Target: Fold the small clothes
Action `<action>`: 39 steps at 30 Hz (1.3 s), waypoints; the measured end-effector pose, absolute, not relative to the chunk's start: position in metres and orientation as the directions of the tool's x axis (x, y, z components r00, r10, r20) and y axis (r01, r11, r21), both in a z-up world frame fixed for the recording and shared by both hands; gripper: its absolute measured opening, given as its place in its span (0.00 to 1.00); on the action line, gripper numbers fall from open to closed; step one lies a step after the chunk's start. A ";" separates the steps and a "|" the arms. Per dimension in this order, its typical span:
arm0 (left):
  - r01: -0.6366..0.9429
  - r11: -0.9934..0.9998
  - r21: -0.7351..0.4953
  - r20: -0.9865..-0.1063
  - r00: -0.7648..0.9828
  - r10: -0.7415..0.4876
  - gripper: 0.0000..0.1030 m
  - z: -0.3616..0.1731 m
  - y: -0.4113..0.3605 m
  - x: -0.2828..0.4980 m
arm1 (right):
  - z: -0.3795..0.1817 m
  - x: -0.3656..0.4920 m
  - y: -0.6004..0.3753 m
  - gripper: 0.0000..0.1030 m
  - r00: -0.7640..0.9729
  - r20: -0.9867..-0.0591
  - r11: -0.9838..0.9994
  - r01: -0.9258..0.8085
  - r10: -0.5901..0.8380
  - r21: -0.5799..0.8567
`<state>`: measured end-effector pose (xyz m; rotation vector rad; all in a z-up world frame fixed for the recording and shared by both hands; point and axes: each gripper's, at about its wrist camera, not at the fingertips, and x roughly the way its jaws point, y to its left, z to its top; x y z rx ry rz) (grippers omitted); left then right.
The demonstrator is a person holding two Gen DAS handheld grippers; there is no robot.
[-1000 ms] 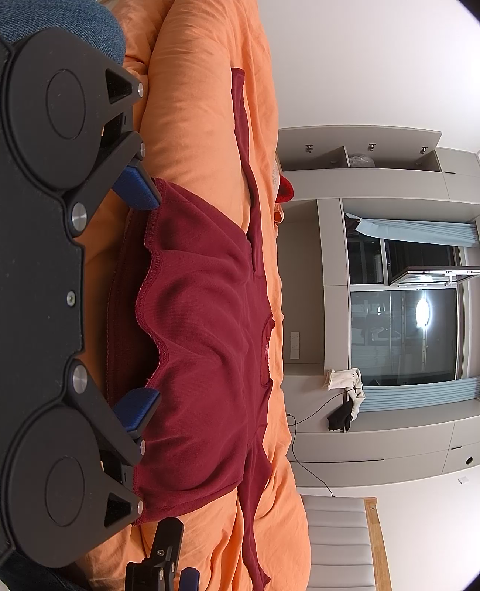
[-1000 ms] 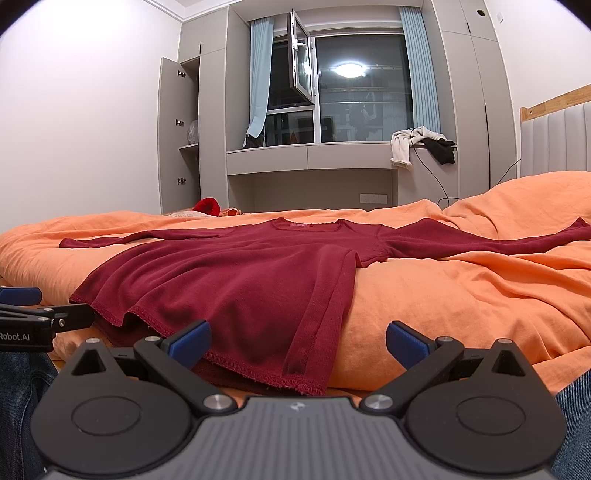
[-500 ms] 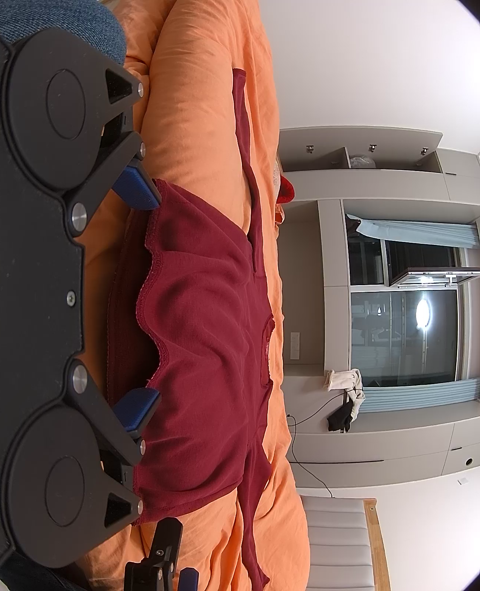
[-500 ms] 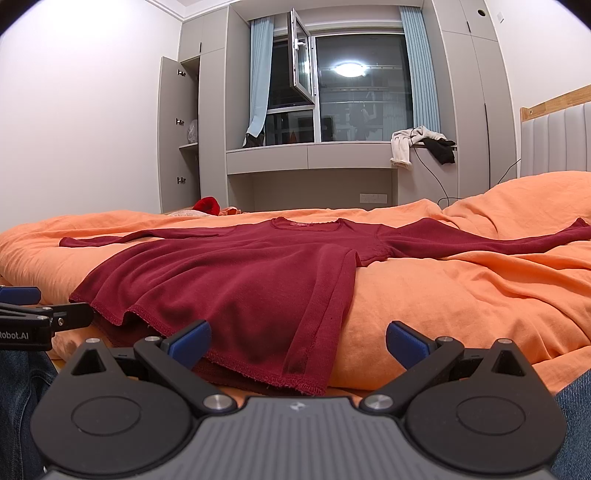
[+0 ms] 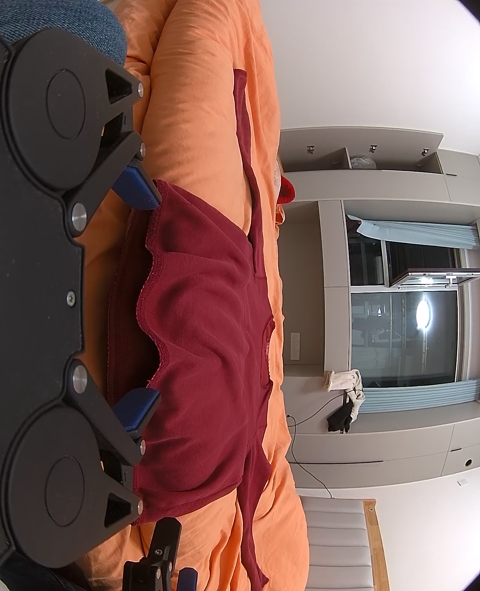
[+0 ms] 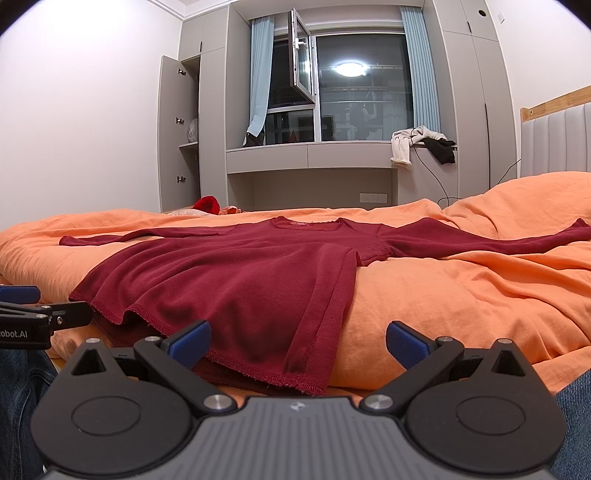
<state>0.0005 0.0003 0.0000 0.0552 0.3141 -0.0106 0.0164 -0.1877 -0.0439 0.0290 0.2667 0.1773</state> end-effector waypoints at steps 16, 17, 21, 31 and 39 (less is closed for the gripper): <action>0.020 0.998 0.052 -0.312 0.950 -0.003 0.99 0.000 0.000 0.001 | -0.044 0.017 -0.188 1.00 0.949 -0.259 0.984 -0.173 0.180 0.050; 0.021 0.998 0.052 -0.314 0.949 -0.004 0.99 -0.001 0.001 0.001 | -0.045 0.016 -0.187 1.00 0.949 -0.260 0.984 -0.173 0.180 0.050; 0.023 0.998 0.053 -0.324 0.946 -0.005 0.99 -0.002 -0.001 0.007 | -0.045 0.016 -0.188 1.00 0.948 -0.261 0.984 -0.174 0.181 0.050; 0.037 0.999 -0.005 -0.424 0.905 -0.035 0.99 -0.002 0.006 0.026 | -0.033 0.032 -0.192 1.00 0.903 -0.389 0.983 -0.160 0.182 0.088; 0.078 0.997 0.025 -0.429 0.901 -0.060 0.99 0.029 0.001 0.066 | -0.004 0.074 -0.211 1.00 0.884 -0.460 0.996 -0.085 0.083 0.016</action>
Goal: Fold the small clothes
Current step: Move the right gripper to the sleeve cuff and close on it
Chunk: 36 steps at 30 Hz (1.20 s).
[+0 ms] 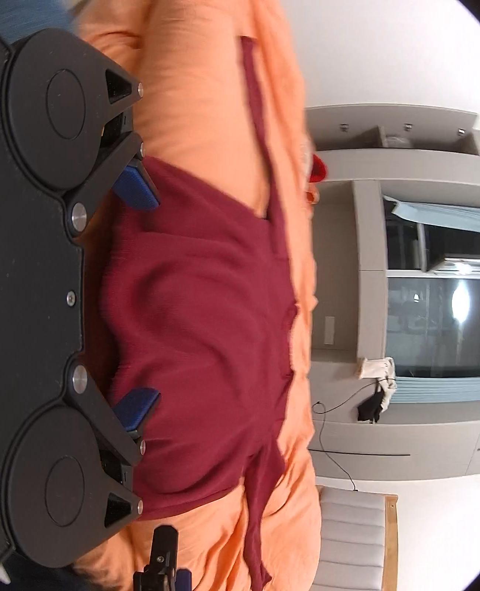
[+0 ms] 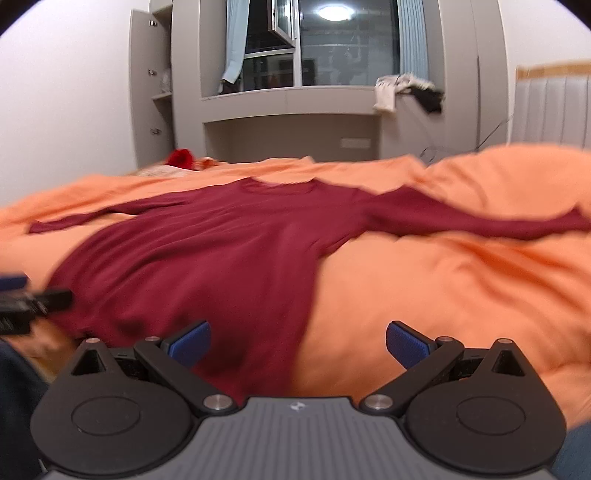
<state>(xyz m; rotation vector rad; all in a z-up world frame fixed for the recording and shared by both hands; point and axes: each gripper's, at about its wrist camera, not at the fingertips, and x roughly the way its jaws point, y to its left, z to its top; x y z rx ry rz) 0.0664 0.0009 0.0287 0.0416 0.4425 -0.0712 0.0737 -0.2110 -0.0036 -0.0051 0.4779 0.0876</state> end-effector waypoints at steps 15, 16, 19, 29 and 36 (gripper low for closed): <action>0.080 0.995 0.065 -0.427 0.903 -0.045 1.00 0.064 -0.042 0.206 | 0.010 0.170 -0.265 1.00 0.874 -0.483 0.998 0.016 -0.047 -0.068; 0.089 0.994 0.069 -0.429 0.902 -0.051 1.00 0.063 -0.045 0.214 | 0.009 0.178 -0.269 1.00 0.874 -0.484 0.997 0.021 -0.052 -0.068; 0.112 0.991 0.079 -0.439 0.896 -0.066 1.00 0.059 -0.055 0.238 | 0.008 0.199 -0.287 1.00 0.875 -0.480 0.998 0.035 -0.059 -0.059; 0.099 0.995 -0.001 -0.344 0.934 -0.094 0.99 0.038 -0.057 0.285 | 0.010 0.243 -0.428 1.00 0.907 -0.354 0.932 0.307 -0.227 0.191; 0.080 0.995 -0.064 -0.426 0.899 -0.100 0.99 0.027 -0.045 0.300 | -0.009 0.262 -0.509 1.00 0.826 -0.402 0.816 0.517 -0.395 0.260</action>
